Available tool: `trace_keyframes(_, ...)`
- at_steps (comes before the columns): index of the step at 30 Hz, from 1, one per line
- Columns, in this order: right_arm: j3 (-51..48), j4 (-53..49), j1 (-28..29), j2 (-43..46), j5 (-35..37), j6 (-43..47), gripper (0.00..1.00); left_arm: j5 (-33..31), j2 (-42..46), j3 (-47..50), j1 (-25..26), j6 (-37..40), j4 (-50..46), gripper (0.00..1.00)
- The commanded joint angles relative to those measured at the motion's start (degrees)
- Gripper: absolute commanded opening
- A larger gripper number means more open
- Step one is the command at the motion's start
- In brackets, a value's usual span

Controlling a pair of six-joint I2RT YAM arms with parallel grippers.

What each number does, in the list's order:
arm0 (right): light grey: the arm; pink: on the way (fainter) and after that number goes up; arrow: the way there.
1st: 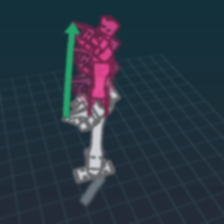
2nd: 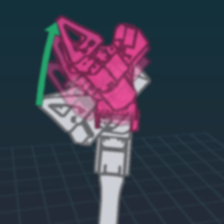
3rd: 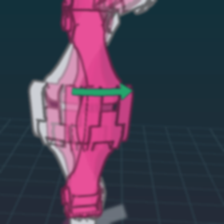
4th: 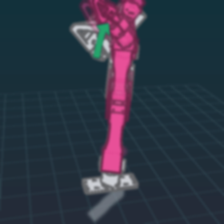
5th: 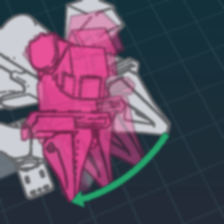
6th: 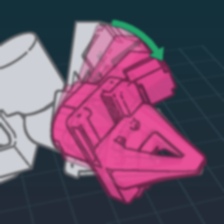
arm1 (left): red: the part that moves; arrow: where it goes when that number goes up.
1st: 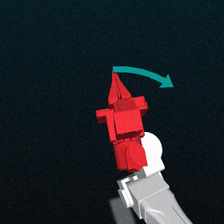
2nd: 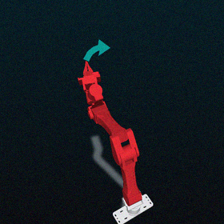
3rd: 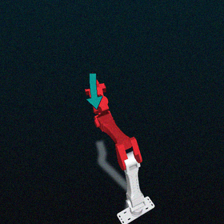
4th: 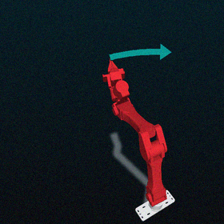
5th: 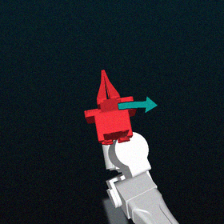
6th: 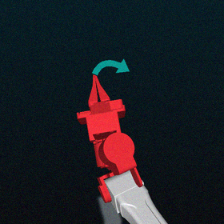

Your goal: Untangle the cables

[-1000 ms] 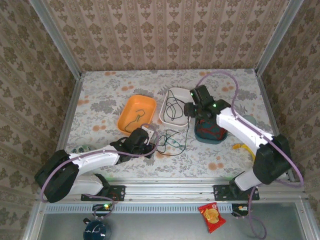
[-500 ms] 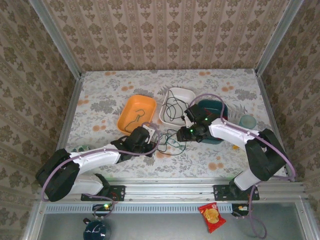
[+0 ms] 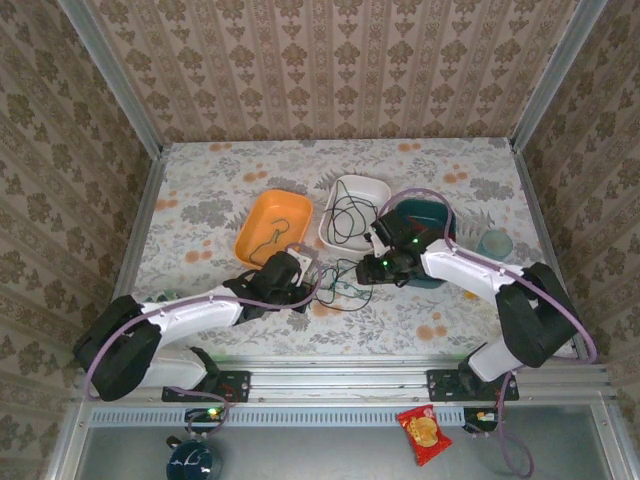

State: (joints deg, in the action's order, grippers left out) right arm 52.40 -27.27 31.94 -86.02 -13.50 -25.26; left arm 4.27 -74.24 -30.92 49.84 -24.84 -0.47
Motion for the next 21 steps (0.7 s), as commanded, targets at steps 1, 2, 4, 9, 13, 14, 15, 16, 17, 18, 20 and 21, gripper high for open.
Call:
trace_keyframes(1,-2.0,-1.8,0.4,0.8,1.8,1.6,0.38,0.7,-0.8,-1.2,0.3,0.8,0.3,0.0)
trace_keyframes(2,-1.9,-2.0,0.4,0.1,1.8,1.9,0.38,0.8,-0.9,-1.2,0.3,0.8,0.3,0.0)
trace_keyframes(4,-2.0,-1.3,0.4,-1.5,2.0,2.3,0.38,0.9,-1.0,-1.4,0.3,0.9,0.2,0.0)
trace_keyframes(9,-1.5,1.7,0.4,-6.3,2.7,2.4,0.29,0.9,-0.5,-1.1,0.3,0.8,0.4,0.0)
trace_keyframes(13,-0.5,2.3,0.4,-5.6,2.3,1.9,0.0,0.9,-0.6,-0.7,0.3,0.9,0.2,0.0)
trace_keyframes(14,-0.3,1.8,0.4,-4.1,2.2,1.8,0.0,0.8,-0.8,-0.6,0.3,0.9,0.3,0.0)
trace_keyframes(15,0.0,1.2,0.4,-2.7,2.2,1.8,0.0,0.8,-0.9,-0.4,0.3,0.8,0.4,0.0)
trace_keyframes(16,0.5,0.3,0.3,-0.6,2.2,1.6,0.0,0.8,-1.1,-0.1,0.2,0.9,0.6,0.0)
trace_keyframes(17,1.2,-0.6,0.2,1.5,2.1,1.8,0.0,0.8,-1.4,0.1,0.2,0.7,0.8,0.0)
trace_keyframes(18,1.7,-1.4,0.0,3.2,2.0,1.9,0.0,0.9,-1.6,0.2,0.1,0.5,1.0,0.0)
trace_keyframes(20,3.3,-3.2,-0.8,6.8,1.7,2.0,0.0,1.3,-2.4,0.5,0.2,0.5,1.2,0.0)
trace_keyframes(21,4.3,-3.1,-1.4,8.8,1.4,2.0,0.0,1.4,-2.7,0.5,0.2,0.5,1.1,0.0)
